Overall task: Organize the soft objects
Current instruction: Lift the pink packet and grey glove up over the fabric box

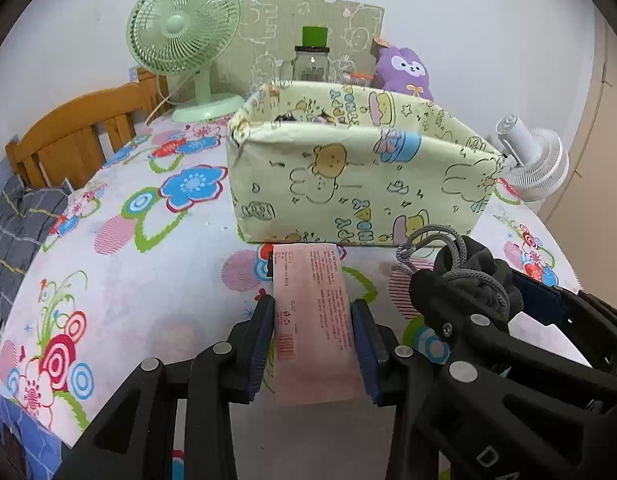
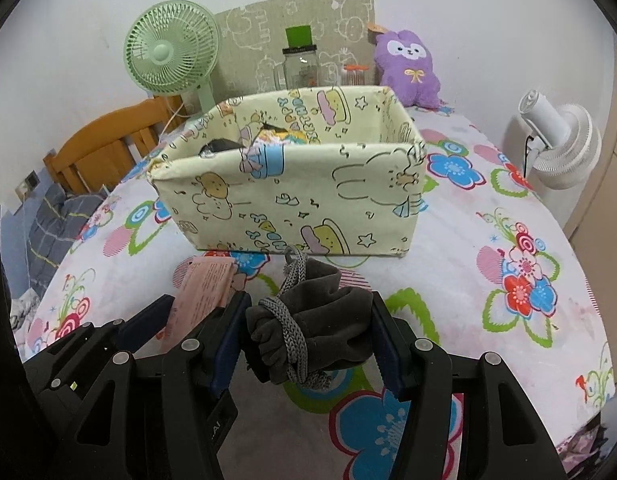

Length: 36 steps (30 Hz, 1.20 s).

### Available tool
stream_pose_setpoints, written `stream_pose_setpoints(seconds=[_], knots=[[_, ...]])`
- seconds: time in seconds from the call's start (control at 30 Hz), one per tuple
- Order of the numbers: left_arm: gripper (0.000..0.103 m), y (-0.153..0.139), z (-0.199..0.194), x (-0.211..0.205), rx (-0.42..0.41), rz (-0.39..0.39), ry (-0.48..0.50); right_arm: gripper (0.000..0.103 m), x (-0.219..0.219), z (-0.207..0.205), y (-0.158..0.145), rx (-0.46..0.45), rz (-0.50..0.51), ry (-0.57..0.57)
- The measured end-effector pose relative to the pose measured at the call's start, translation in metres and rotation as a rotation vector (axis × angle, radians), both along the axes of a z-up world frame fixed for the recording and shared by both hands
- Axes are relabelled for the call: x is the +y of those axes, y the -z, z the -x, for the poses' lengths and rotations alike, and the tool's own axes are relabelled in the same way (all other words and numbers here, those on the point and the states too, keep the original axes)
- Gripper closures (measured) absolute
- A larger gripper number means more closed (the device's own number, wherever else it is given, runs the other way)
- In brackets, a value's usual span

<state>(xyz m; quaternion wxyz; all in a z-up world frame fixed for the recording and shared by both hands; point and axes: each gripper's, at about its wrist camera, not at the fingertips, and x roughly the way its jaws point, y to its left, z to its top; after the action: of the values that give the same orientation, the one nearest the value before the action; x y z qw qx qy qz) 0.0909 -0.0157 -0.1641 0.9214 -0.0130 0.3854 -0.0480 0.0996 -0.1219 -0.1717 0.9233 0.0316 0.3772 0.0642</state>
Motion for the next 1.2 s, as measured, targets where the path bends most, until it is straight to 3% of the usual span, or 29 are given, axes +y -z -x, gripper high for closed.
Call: stream_pose_setpoints(seconds=[1.2], knots=[[0.064,-0.1,0.024,-0.011,-0.19,-0.01,0.031,0.042,-0.014,0.023,-0.099,-0.187,-0.012,0.036]])
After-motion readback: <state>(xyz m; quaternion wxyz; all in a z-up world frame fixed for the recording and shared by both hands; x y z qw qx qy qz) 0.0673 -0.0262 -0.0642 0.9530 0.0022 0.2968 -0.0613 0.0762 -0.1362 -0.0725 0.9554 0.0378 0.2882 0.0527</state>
